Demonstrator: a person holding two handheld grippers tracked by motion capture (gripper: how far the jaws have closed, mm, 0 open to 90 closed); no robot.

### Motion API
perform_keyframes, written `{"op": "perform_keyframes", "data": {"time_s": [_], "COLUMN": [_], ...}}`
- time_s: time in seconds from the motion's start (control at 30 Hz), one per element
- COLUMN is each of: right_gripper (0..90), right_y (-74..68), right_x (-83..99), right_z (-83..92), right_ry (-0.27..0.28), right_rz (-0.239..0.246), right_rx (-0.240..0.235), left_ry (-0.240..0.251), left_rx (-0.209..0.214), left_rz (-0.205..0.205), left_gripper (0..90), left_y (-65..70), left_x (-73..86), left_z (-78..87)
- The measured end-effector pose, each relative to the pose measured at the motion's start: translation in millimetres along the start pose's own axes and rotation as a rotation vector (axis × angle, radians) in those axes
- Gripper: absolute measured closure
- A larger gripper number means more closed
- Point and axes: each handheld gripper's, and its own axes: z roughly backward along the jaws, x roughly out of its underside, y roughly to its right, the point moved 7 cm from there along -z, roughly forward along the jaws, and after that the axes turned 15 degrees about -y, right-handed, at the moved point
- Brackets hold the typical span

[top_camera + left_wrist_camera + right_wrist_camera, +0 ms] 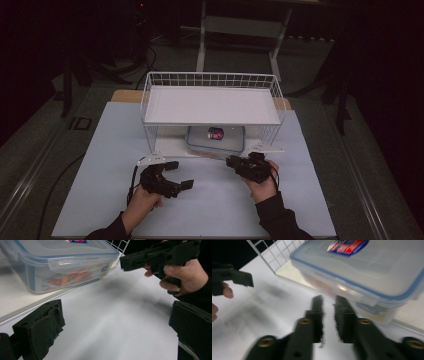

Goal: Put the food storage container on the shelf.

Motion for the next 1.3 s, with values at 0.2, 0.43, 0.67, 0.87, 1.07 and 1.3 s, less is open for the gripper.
{"op": "perform_keyframes", "data": {"time_s": [0.2,0.43,0.67,0.87,1.07,1.3], "right_gripper": [89.8,89.9,89.8,89.8,89.8,87.4], "right_y": [-6.3,3.3,17.3,19.9,19.0,14.0], "right_x": [-0.1,-7.4,-16.8,-29.8,-40.3,-39.9], "right_z": [-22.1,-38.6,-45.9,-50.7,-56.2,-64.1], "right_ry": [-0.047,-0.042,-0.015,0.010,0.026,0.023], "right_rz": [0.004,-0.023,-0.076,-0.077,-0.069,-0.071], "right_rx": [0.005,0.049,0.060,0.074,0.079,0.070], "left_ry": [0.049,0.073,0.095,0.096,0.089,0.087], "left_rx": [-0.063,-0.085,-0.103,-0.100,-0.109,-0.116], "left_rz": [-0.010,-0.005,-0.012,-0.013,-0.017,-0.025], "left_gripper": [0.0,0.0,0.0,0.0,0.0,0.0], "left_y": [0.7,-3.8,-6.0,-6.9,-7.4,-5.9], "left_x": [-2.9,-2.3,-3.4,-2.9,-1.7,-1.2], "left_z": [7.3,10.3,13.8,14.3,14.2,15.2]}}
